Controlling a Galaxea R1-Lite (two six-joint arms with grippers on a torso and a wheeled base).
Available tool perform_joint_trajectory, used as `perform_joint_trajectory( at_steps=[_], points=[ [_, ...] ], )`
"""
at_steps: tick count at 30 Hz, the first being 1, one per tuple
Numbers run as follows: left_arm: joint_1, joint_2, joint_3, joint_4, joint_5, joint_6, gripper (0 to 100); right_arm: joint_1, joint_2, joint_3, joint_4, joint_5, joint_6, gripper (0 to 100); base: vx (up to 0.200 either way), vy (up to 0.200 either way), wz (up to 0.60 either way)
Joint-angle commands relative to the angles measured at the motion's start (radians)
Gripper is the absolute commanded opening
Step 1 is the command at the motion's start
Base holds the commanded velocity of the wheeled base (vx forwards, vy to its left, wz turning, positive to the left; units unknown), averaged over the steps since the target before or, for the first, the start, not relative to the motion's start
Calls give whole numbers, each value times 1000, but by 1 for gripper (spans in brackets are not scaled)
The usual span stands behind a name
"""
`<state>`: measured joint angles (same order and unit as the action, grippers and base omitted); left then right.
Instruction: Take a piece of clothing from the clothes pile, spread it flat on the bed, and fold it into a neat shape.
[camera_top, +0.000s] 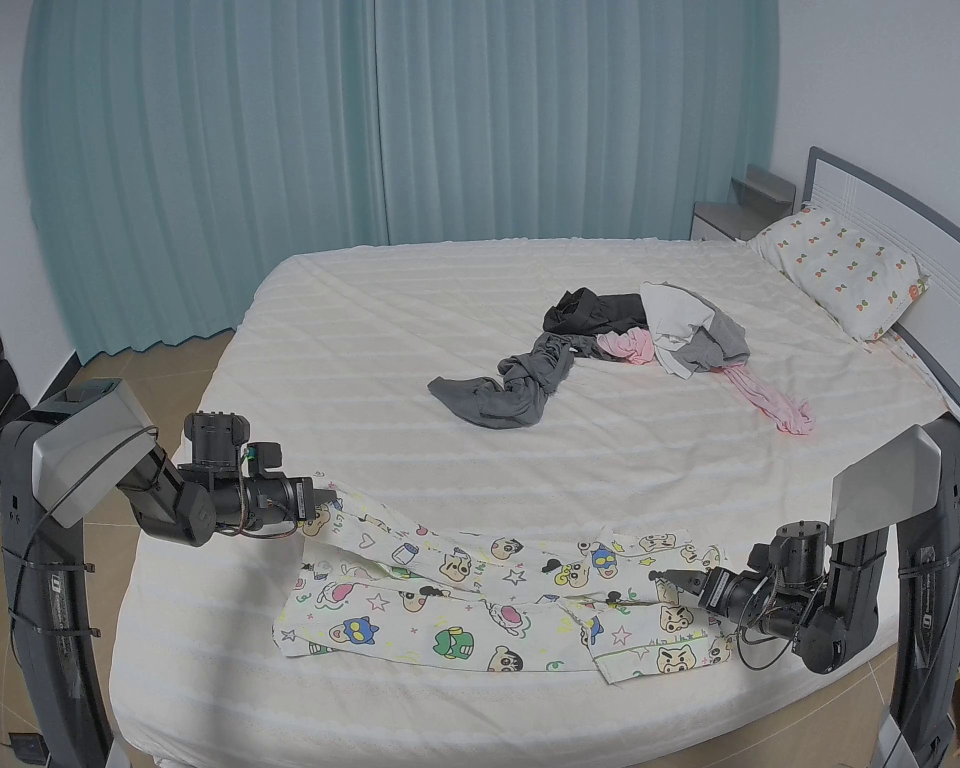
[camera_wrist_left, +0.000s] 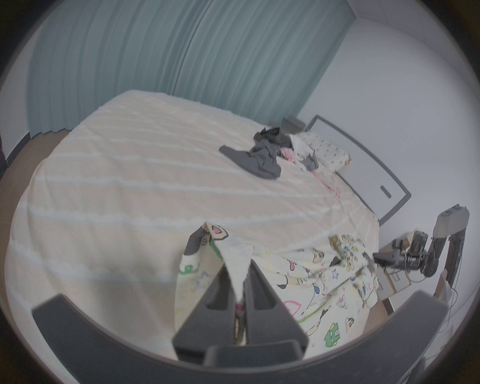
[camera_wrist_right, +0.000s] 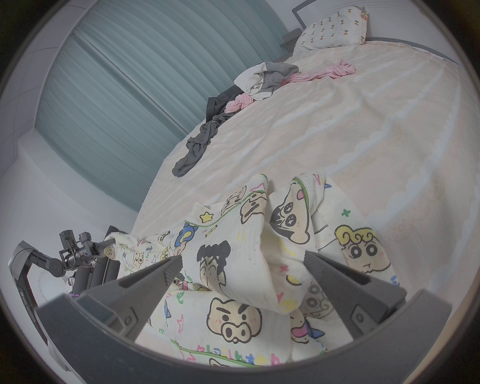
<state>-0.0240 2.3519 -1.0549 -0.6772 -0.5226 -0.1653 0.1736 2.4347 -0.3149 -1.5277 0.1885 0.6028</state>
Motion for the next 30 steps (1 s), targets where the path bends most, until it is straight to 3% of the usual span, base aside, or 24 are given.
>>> perform_joint_trajectory(
  at_steps=[1, 10, 11, 15, 18, 22, 30],
  points=[
    [-1, -5, 26, -12, 1, -13, 0, 1, 4, 0, 0, 0, 0, 100, 0, 0, 0],
    [24, 1, 81, -8, -1, 0, 0, 1, 4, 0, 3, 0, 0, 100, 0, 0, 0],
    [30, 3, 88, -1, -1, 1, 100, 1, 4, 0, 3, 0, 0, 100, 0, 0, 0],
    [52, 3, 96, 67, -1, 32, 100, 1, 4, 0, 3, 0, 0, 100, 0, 0, 0],
    [73, 6, 88, 208, 10, 127, 100, 1, 4, 0, 3, 0, 0, 100, 0, 0, 0],
    [85, 26, 41, 337, 122, 230, 100, 1, 4, 0, 3, 0, 0, 100, 0, 0, 0],
    [58, 70, -25, 344, 170, 201, 100, 3, 4, 0, 0, 0, 0, 100, 0, 0, 0]
  ],
)
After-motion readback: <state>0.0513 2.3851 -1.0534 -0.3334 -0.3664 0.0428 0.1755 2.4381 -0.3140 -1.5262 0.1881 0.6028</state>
